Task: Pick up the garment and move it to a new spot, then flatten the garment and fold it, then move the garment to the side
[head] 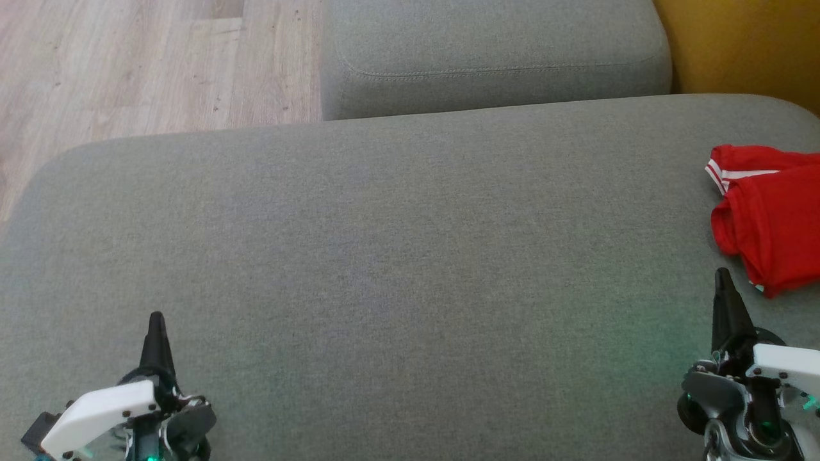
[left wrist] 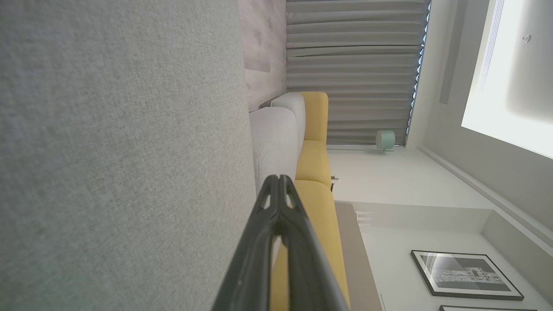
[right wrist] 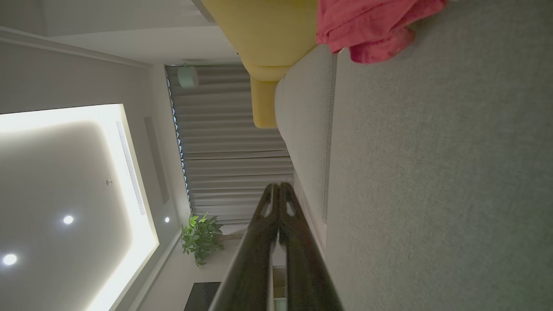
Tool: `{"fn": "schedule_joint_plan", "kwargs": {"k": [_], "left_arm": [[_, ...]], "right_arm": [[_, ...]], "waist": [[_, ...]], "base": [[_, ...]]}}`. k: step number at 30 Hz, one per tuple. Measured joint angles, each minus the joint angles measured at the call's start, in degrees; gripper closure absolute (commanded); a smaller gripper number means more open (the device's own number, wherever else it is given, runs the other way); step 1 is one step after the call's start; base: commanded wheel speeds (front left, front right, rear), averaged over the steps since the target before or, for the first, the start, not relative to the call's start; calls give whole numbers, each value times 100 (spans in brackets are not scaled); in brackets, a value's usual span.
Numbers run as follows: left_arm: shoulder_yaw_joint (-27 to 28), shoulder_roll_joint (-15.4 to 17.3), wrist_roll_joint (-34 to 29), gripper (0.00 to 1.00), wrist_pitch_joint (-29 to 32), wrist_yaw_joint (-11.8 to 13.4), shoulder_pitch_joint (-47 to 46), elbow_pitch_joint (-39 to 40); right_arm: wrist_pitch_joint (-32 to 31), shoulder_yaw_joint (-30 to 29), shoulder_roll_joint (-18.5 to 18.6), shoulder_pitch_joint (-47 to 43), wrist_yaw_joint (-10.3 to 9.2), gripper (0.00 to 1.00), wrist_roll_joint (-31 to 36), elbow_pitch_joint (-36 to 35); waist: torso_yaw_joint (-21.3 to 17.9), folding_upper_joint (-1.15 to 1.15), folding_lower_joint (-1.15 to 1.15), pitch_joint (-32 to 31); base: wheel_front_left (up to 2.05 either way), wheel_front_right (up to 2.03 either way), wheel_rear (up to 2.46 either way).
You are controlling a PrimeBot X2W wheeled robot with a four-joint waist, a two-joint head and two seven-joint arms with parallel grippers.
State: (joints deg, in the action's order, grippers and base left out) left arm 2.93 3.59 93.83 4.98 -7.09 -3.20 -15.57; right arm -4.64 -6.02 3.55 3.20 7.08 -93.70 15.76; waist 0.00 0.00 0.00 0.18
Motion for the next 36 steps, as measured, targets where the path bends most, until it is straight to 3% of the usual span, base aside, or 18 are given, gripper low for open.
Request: {"fn": "schedule_joint_plan", "kwargs": {"k": [36], "left_arm": [[63,-34,-24,100,49,0,0,-2]], "right_arm": [[-67,-55,-21,0,0,100,45,2]], "waist": [[0,0,0,0]], "base": [[0,0,0]]}}
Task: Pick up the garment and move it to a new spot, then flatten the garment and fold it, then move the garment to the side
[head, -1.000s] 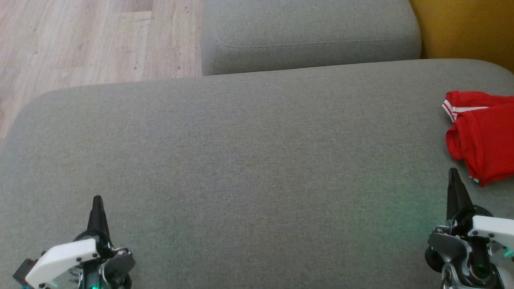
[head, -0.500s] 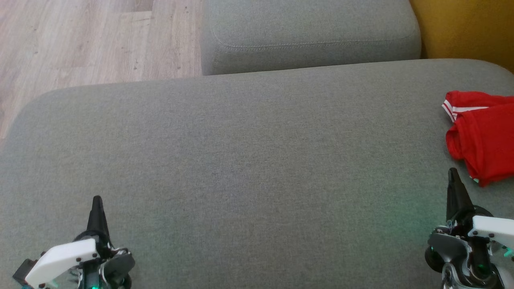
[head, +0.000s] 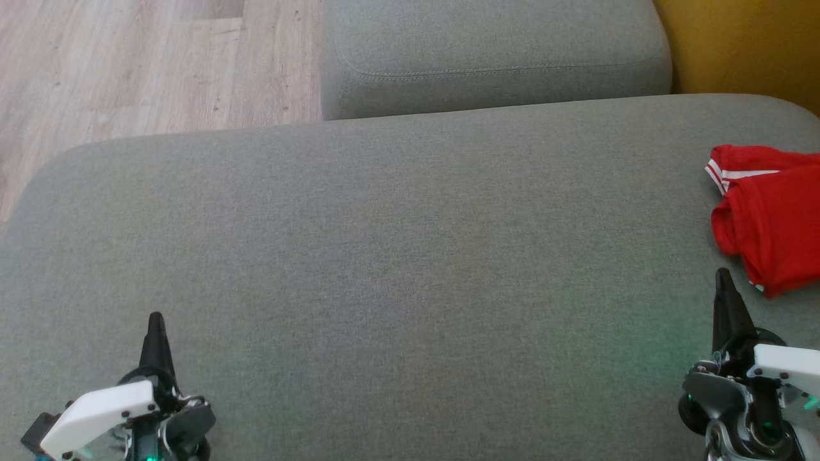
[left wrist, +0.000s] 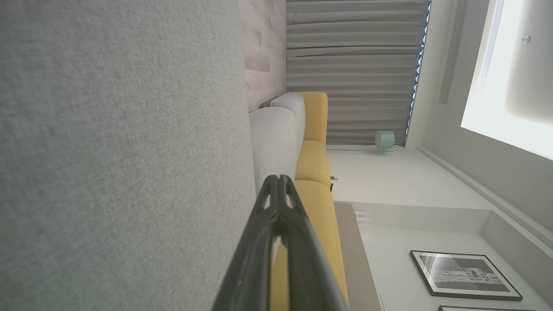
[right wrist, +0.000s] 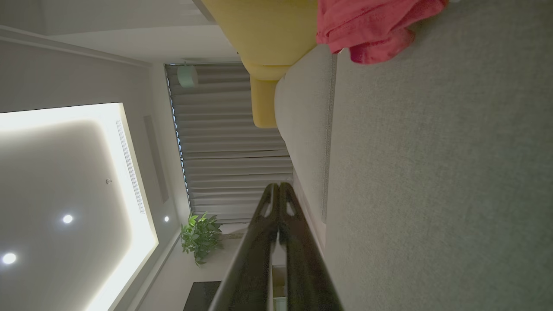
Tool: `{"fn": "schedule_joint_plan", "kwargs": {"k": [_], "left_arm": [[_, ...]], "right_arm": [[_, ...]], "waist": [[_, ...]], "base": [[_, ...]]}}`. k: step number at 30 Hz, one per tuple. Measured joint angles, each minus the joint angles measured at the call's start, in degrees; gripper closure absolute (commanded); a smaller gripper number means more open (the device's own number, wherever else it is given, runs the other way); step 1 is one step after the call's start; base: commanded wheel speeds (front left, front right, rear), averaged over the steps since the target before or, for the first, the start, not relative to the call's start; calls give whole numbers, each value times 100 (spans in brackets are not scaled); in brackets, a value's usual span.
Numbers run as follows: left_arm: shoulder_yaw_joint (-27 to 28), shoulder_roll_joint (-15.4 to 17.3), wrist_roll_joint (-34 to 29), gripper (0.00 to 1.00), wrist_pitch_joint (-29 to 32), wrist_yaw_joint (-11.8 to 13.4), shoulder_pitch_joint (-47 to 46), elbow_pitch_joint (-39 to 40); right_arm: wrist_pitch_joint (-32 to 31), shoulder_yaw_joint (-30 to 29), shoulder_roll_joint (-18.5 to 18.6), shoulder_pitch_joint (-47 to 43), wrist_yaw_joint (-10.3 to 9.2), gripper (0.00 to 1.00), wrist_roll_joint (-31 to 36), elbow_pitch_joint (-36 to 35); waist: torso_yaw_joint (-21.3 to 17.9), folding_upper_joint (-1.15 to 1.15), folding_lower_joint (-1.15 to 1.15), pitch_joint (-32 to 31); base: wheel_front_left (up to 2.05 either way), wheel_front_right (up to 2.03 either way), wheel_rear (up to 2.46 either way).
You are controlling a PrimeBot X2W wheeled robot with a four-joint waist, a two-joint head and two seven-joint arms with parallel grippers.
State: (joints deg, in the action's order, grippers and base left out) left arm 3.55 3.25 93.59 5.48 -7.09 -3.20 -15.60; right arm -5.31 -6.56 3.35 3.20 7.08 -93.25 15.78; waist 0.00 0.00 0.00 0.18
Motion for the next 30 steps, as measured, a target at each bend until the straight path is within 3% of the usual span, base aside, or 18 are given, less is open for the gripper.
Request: {"fn": "schedule_joint_plan", "kwargs": {"k": [30], "left_arm": [[26,-24,-38,100,9,0,-1,-1]], "right_arm": [[-46,-40,-20,0,0,100,5,1]], "waist": [[0,0,0,0]], "base": [[0,0,0]]}}
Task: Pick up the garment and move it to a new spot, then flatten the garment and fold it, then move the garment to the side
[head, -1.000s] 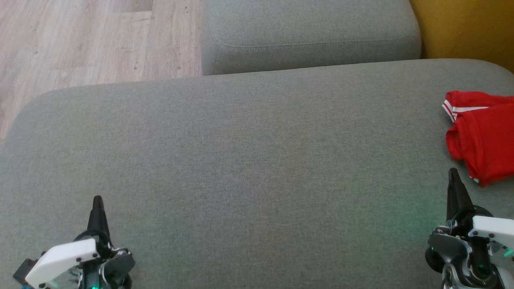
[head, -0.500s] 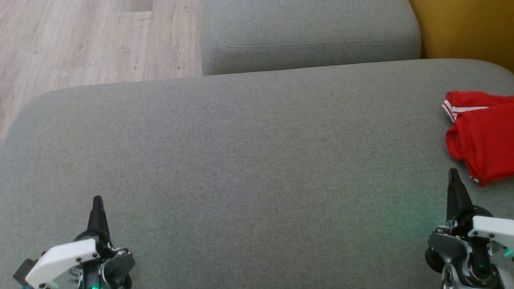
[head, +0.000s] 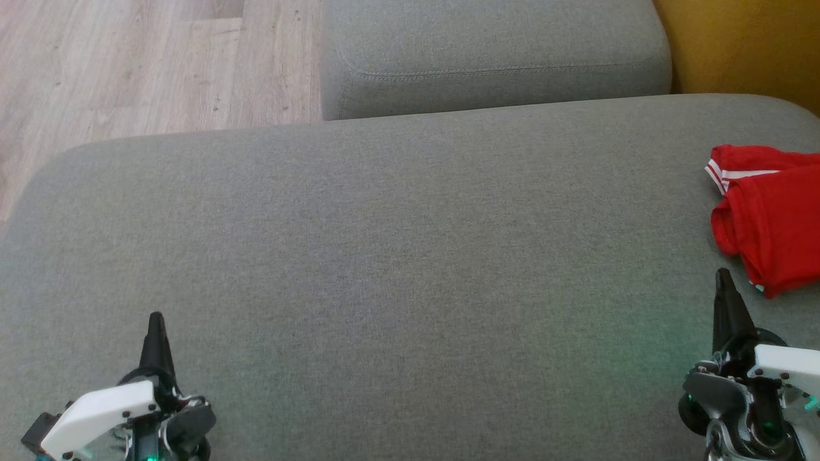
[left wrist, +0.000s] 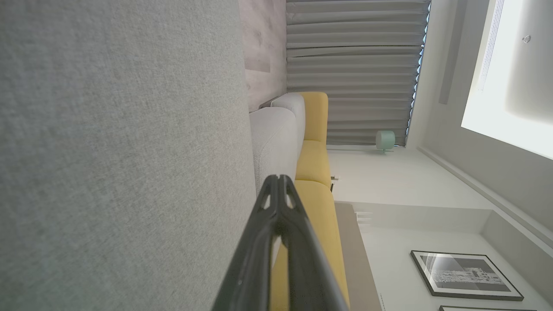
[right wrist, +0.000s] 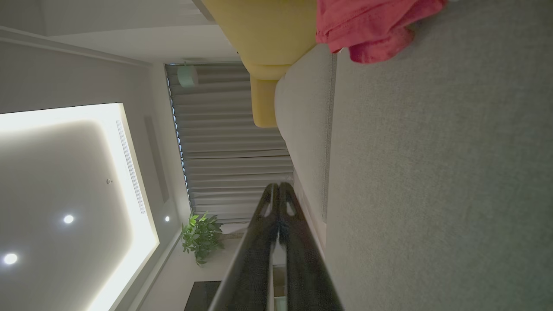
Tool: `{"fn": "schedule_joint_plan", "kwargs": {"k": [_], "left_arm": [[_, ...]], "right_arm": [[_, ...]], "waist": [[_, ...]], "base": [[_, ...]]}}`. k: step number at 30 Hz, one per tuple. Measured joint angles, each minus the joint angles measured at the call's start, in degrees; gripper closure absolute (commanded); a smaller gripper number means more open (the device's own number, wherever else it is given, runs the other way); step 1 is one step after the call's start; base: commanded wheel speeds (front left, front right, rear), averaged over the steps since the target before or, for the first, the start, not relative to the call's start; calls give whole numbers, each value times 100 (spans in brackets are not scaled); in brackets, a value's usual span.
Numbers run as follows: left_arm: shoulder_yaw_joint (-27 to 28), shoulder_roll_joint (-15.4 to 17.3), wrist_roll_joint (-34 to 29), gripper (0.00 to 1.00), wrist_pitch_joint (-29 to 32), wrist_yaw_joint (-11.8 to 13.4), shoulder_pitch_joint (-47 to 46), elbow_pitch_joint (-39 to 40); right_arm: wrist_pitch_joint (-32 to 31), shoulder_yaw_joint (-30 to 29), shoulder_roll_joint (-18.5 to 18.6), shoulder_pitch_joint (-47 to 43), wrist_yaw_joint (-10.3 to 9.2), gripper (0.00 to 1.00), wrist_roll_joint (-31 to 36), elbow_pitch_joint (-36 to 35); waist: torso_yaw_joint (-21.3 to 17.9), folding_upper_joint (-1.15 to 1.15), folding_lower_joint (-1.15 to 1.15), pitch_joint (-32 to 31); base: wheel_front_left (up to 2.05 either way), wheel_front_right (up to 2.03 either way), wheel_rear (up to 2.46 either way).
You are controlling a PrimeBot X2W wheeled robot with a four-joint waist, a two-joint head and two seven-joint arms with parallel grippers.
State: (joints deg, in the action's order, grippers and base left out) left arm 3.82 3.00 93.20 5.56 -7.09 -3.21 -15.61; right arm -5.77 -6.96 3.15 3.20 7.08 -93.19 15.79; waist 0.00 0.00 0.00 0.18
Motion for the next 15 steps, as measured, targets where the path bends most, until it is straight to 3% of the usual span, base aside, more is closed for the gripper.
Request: {"fn": "schedule_joint_plan", "kwargs": {"k": [15], "left_arm": [[7,-4,-1,100,19,0,0,0]], "right_arm": [[-5,-14,-19,0,0,100,1,1]], "waist": [[0,0,0,0]], "base": [[0,0,0]]}}
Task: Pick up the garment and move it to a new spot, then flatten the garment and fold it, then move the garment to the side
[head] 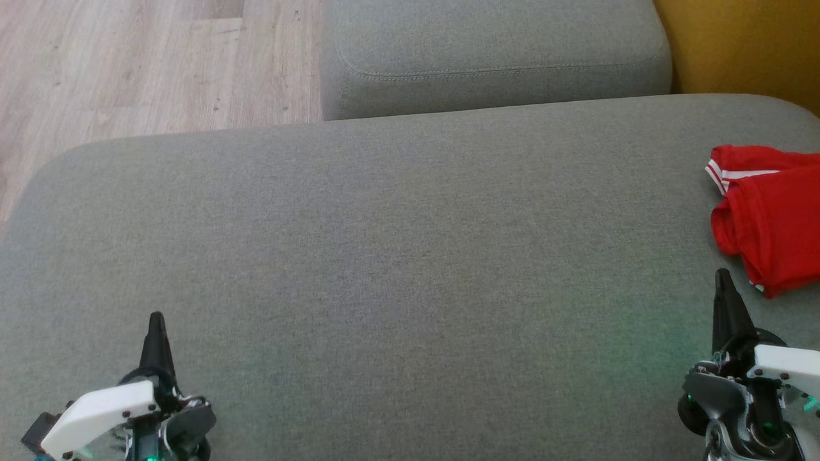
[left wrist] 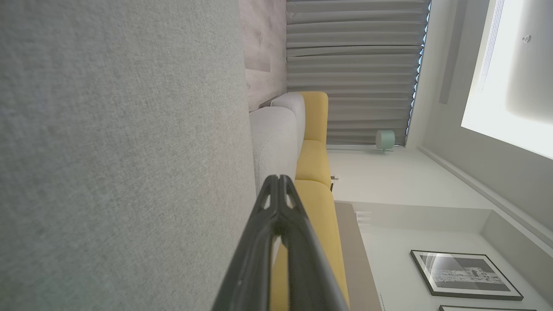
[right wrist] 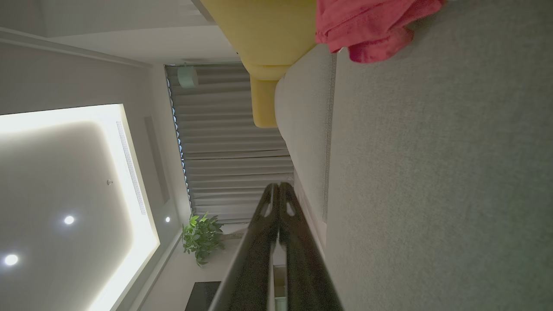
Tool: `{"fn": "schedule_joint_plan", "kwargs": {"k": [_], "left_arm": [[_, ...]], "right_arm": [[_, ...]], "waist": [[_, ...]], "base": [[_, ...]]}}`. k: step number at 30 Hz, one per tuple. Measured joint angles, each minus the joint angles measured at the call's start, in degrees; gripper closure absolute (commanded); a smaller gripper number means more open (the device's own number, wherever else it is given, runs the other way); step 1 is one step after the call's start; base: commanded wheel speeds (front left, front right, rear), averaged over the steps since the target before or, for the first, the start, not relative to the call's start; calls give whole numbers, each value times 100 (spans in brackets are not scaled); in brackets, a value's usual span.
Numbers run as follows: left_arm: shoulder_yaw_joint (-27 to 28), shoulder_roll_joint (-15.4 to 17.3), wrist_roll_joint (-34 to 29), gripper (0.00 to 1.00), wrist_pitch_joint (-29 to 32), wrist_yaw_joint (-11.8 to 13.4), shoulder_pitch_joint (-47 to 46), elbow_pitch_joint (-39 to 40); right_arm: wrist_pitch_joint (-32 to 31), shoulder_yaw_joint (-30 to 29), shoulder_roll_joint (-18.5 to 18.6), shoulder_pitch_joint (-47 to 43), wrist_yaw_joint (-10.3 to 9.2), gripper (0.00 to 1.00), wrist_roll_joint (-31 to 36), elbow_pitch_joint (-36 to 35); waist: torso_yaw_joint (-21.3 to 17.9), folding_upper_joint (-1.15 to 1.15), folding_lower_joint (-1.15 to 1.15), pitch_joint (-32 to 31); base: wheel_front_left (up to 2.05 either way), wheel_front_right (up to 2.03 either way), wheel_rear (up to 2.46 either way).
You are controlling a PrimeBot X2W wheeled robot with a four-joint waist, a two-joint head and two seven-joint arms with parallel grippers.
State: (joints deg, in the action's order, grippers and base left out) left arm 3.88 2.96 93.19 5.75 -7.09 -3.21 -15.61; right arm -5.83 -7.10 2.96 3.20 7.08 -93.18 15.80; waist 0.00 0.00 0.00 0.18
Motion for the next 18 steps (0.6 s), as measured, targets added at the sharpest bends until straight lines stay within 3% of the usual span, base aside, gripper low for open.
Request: {"fn": "schedule_joint_plan", "kwargs": {"k": [18], "left_arm": [[9,-4,-1,100,24,0,-1,0]], "right_arm": [[-1,-20,-13,0,0,100,41,0]], "waist": [[0,0,0,0]], "base": [[0,0,0]]}}
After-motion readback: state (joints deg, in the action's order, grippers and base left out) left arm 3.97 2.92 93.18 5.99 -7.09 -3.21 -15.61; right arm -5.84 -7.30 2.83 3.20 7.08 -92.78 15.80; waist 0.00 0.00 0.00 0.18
